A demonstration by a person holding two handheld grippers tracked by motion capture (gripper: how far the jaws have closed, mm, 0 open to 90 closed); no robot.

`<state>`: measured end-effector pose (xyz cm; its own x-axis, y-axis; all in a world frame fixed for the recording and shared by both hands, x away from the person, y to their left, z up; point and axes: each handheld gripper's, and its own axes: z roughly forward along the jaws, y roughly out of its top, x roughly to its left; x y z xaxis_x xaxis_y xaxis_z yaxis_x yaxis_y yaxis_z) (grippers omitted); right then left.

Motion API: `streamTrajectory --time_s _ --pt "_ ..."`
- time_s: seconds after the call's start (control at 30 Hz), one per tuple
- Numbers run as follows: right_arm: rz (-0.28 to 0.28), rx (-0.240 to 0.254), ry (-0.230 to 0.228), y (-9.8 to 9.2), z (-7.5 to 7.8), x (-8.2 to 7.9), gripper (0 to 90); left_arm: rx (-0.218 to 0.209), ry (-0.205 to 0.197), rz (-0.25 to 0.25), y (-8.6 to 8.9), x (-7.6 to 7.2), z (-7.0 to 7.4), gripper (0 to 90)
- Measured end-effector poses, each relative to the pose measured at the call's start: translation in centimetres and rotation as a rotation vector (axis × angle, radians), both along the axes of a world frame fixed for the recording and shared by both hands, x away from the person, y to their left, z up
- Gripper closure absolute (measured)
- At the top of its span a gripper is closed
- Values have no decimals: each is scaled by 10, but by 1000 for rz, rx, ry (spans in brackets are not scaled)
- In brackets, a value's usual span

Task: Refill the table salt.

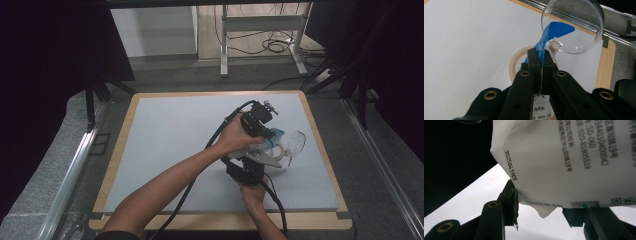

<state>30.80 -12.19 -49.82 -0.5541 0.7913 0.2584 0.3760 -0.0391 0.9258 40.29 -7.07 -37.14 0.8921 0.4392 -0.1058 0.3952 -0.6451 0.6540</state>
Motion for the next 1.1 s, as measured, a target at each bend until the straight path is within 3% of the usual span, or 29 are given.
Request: streamTrajectory --time_s 1.1 --pt "-2 18 8 -2 2 5 531 17 5 -3 -4 6 0 900"
